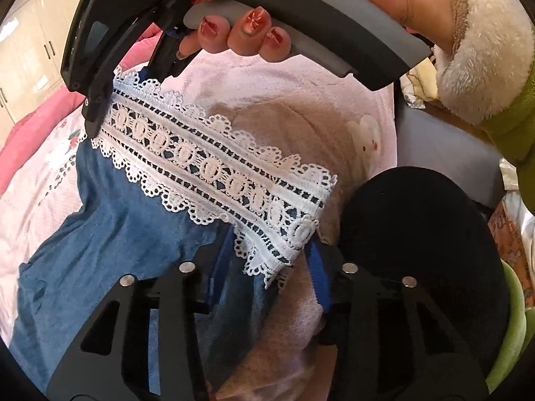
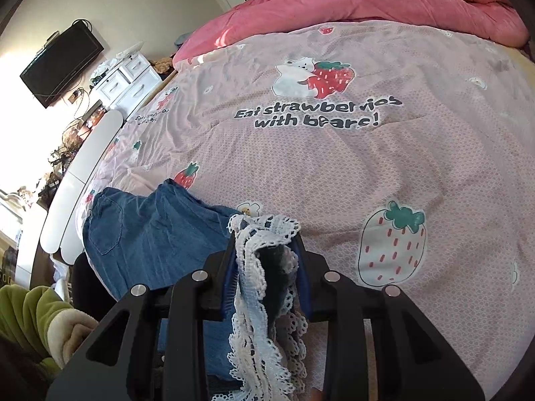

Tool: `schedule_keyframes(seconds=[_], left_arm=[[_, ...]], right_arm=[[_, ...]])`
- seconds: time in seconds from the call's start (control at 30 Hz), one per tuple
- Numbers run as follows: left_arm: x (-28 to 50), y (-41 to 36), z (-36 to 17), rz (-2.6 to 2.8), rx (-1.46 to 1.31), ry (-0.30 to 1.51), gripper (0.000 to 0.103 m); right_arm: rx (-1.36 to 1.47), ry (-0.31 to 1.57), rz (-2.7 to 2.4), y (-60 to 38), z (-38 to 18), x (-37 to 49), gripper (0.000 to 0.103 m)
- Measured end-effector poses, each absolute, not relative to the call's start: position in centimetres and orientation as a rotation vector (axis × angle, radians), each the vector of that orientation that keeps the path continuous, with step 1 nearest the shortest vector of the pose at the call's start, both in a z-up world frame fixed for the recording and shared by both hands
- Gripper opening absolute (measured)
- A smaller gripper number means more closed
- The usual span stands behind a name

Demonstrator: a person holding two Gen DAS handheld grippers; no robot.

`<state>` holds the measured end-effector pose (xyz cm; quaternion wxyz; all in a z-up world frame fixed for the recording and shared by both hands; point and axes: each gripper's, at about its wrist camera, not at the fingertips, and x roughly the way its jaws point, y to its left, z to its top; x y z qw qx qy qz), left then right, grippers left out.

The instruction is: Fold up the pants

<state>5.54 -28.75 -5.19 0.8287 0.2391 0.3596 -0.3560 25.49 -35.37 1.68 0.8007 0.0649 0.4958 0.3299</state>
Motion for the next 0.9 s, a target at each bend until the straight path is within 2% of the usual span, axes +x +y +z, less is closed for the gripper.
schedule_keyframes(seconds=[0.2, 0.27, 0.53, 0.9], left_arm=[[5.7, -28.6, -5.0, -0.775, 0.493, 0.754, 0.013], [5.9, -28.0, -4.3, -0.783, 0.468, 0.756, 0.01], [5.3, -25.0, -2.7, -0.801, 0.358, 0.74, 0.008], [4.7, -18.7, -1.3, -0.779, 0.182, 0.74, 0.006]], right_arm=[[0.154, 1.073, 0.691, -35.5, 1.8, 25.7, 0.028], [0.156, 1.073, 0.687, -35.4, 2.0, 25.7, 0.027], [0.117, 1.067, 0.683, -33.3, 3.7, 25.4, 0.026], [0.006, 1.094, 0.668, -25.4, 5.5, 25.5, 0.023]])
